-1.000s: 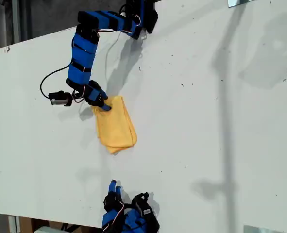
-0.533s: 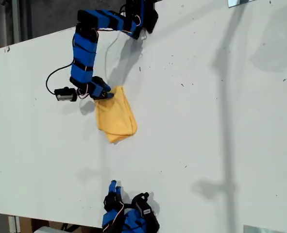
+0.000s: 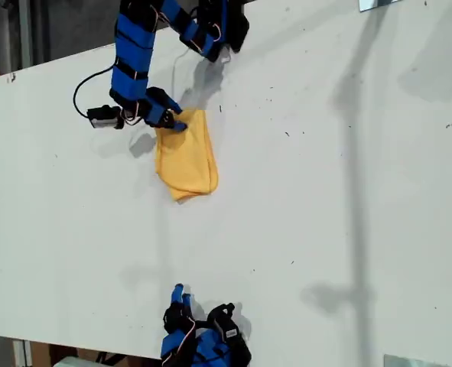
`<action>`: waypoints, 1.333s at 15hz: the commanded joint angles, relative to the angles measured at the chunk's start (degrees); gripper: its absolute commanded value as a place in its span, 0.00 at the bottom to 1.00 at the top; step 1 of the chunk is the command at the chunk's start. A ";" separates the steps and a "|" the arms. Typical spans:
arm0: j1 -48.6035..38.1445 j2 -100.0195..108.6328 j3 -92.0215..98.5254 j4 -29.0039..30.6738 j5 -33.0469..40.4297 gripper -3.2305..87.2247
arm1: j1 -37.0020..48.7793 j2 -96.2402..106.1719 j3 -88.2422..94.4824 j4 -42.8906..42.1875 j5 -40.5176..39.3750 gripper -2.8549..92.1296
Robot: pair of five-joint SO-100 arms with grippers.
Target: Grasp corners of a square towel and fold twice.
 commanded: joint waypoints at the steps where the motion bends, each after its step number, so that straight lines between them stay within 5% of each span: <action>1: 0.00 0.35 -0.18 0.70 0.26 0.19 | -1.32 12.74 -6.42 6.33 0.53 0.40; 5: 0.00 0.35 -0.18 0.62 0.09 0.19 | -3.34 29.36 -8.00 15.12 1.05 0.37; 8: -0.26 0.35 -0.09 0.62 0.00 0.19 | -11.87 22.76 -5.10 5.10 2.11 0.23; 11: 5.01 0.44 -1.93 1.32 -1.85 0.19 | -18.37 20.30 -7.56 2.90 4.22 0.22; 14: 17.93 1.23 -6.59 3.69 -11.95 0.18 | -27.25 51.86 8.17 4.31 10.63 0.21; 17: 24.70 1.23 -9.93 6.86 -14.41 0.19 | -28.74 93.52 29.27 13.10 14.68 0.21; 20: 29.88 1.23 -8.26 9.49 -21.62 0.19 | -30.85 93.43 32.08 12.83 18.72 0.24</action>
